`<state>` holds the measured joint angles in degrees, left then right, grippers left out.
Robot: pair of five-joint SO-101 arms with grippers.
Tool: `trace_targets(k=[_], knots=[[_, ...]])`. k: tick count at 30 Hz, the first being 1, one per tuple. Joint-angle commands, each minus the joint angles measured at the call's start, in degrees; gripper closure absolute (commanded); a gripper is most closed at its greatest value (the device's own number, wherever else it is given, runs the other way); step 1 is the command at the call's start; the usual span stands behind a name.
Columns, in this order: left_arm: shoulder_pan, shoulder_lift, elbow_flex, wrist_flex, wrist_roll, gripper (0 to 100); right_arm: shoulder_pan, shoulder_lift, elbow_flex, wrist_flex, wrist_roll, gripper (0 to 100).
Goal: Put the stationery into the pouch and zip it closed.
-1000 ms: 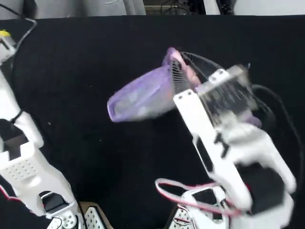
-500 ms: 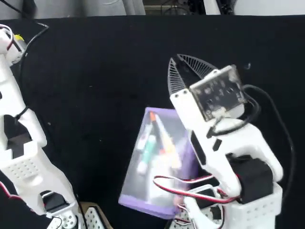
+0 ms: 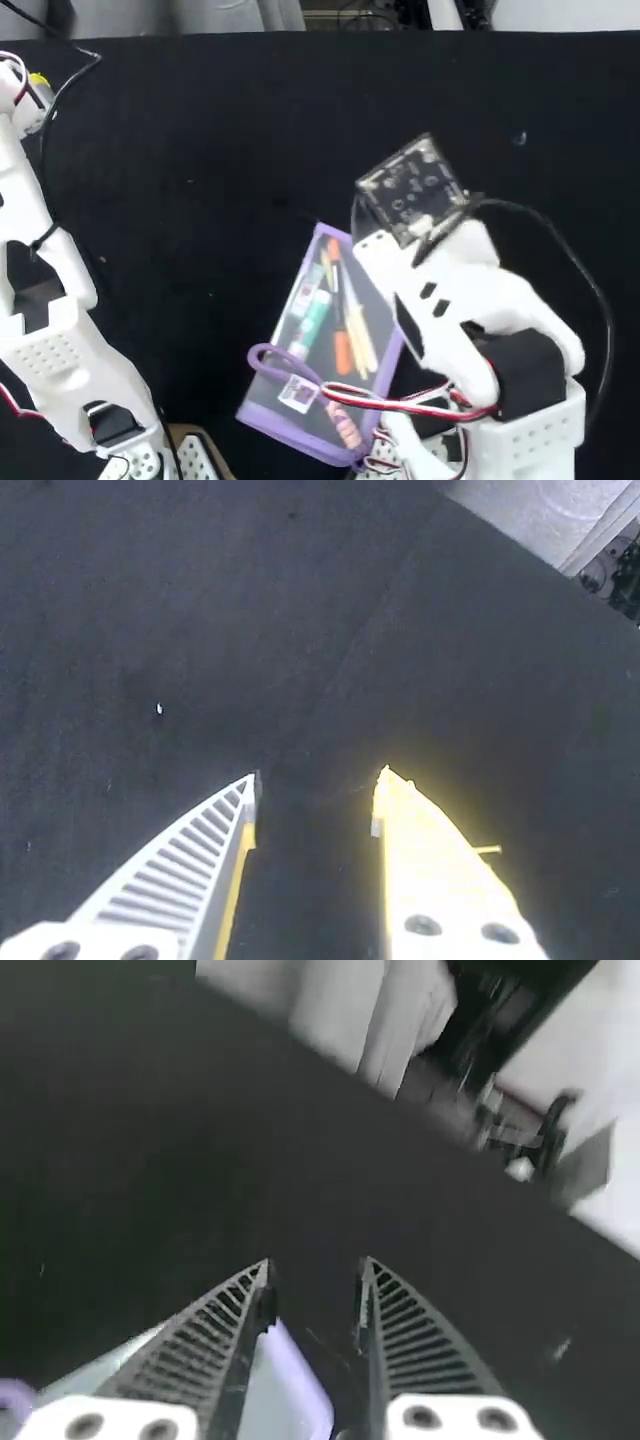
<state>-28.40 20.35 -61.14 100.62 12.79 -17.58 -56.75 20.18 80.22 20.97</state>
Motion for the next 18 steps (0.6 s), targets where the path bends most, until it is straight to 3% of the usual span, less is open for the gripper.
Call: trace_targets(k=[1, 8, 18], knots=[[0.4, 0.4, 2.5, 0.1, -0.7, 81, -4.7, -0.4, 4.8, 2.4, 0.3, 86.8], [-2.9, 7.8, 2.9, 0.0, -0.7, 81, -23.6, -0.3, 19.6, 0.0, -0.2, 86.8], [-11.4, 19.0, 2.9, -3.7, -0.6, 81, -32.4, 0.2, 36.7, -8.7, -0.2, 86.8]])
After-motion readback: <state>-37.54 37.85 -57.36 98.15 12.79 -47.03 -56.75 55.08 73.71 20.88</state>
